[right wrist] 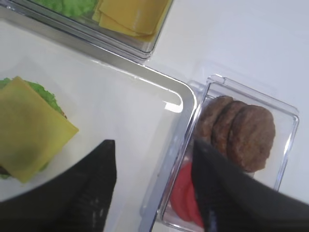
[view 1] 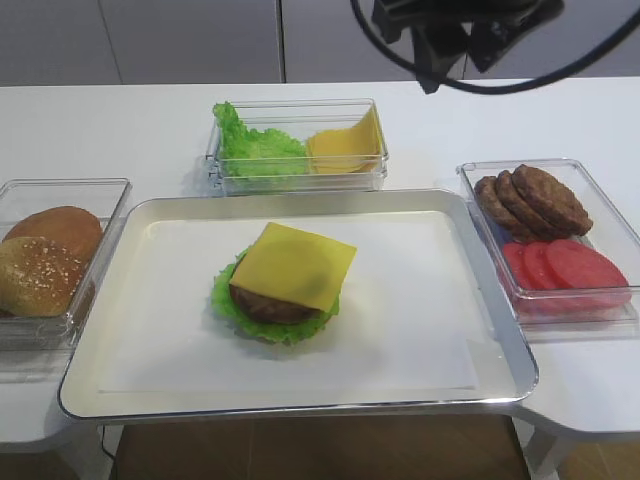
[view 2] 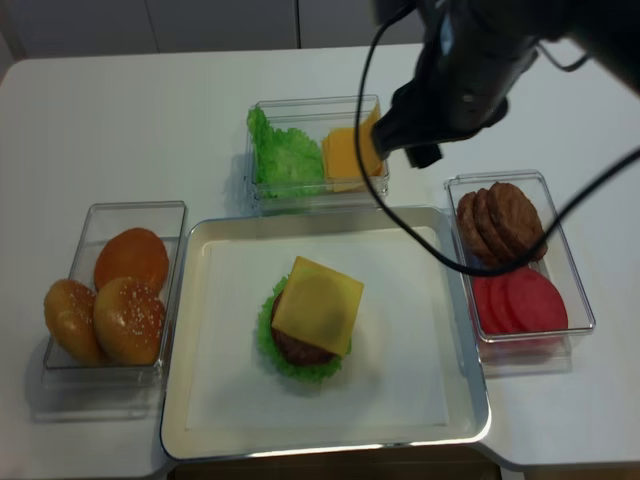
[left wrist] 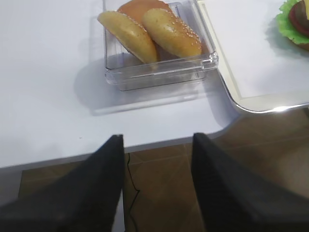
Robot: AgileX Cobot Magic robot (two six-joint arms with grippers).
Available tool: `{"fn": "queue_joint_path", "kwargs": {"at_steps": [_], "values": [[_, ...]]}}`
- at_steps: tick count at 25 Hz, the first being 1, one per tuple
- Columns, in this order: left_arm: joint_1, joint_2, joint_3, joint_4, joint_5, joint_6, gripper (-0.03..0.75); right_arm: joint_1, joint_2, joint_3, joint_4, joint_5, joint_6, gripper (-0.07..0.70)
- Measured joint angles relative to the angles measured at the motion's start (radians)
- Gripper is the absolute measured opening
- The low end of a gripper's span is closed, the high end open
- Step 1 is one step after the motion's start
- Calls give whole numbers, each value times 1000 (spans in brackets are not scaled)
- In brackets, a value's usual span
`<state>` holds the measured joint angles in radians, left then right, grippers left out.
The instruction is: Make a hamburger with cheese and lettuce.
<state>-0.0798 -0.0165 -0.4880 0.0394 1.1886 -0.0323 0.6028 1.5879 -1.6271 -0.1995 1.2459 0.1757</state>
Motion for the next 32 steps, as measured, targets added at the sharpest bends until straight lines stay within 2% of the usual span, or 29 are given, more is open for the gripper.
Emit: {"fn": "queue_joint_path", "kwargs": {"at_steps": [15, 20, 27, 29, 32], "values": [[0, 0, 0, 0, 0, 0, 342, 0, -464, 234, -15, 18, 48, 400], [0, 0, 0, 0, 0, 0, 342, 0, -622, 340, -73, 19, 56, 400], [0, 0, 0, 0, 0, 0, 342, 0, -832, 483, -116, 25, 134, 400], [0, 0, 0, 0, 0, 0, 342, -22, -883, 516, -105, 25, 149, 400], [0, 0, 0, 0, 0, 0, 342, -107, -958, 567, -73, 25, 150, 400]]}}
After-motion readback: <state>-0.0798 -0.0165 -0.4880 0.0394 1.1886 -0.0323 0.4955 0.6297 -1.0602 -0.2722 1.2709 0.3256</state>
